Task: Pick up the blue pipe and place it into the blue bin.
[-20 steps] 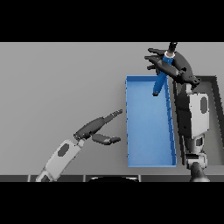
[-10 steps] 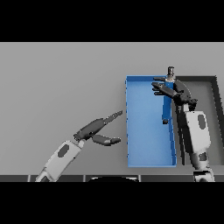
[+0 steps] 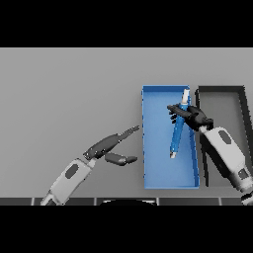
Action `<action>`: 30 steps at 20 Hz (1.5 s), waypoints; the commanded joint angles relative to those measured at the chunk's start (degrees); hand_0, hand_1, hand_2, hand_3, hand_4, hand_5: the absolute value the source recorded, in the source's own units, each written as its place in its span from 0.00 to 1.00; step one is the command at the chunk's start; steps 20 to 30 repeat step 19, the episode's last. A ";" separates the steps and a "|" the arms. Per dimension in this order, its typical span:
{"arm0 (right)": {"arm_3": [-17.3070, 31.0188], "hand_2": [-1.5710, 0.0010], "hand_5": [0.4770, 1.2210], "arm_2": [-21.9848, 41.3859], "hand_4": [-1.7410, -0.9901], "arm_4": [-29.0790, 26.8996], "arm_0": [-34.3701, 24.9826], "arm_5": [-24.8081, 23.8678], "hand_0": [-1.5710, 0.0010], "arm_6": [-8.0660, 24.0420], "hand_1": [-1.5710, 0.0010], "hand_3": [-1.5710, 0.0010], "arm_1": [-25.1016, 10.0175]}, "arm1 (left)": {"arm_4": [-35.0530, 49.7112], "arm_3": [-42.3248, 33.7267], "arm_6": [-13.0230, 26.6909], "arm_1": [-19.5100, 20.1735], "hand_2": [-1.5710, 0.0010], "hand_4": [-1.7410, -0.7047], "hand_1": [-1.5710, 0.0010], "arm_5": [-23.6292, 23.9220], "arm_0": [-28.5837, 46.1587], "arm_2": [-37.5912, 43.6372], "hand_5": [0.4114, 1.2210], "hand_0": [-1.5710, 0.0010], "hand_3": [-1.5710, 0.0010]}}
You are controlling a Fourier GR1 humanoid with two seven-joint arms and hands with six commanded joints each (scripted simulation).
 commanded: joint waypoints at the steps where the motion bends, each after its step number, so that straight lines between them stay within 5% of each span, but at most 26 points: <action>1: -1.25 0.78 0.82 1.00 0.67 1.17 0.17 1.40 0.76 -1.23 0.77 0.87 -1.06 | -0.05 -0.32 -0.46 0.13 1.00 0.88 1.00 0.11 0.32 -0.04 0.08 1.00 1.00; 5: -3.75 0.91 0.61 5.36 0.73 5.72 -1.19 3.93 0.90 -0.48 0.91 0.94 -4.05 | -0.29 -0.44 -1.26 0.35 1.00 0.88 1.00 0.30 0.83 -0.11 0.08 1.00 1.00; 12: -4.68 0.98 0.43 6.54 0.74 7.38 -1.05 2.60 0.97 -0.55 0.98 0.99 -4.63 | -0.51 -0.27 -0.61 0.20 1.00 0.88 1.00 0.53 0.56 -0.12 0.07 1.00 1.00; 30: -4.36 0.99 0.39 7.02 0.74 8.11 -1.40 2.61 0.99 -1.53 0.99 0.99 -3.86 | -1.15 -2.20 -2.33 1.88 1.00 0.88 1.00 0.68 3.33 -0.62 0.08 1.00 1.00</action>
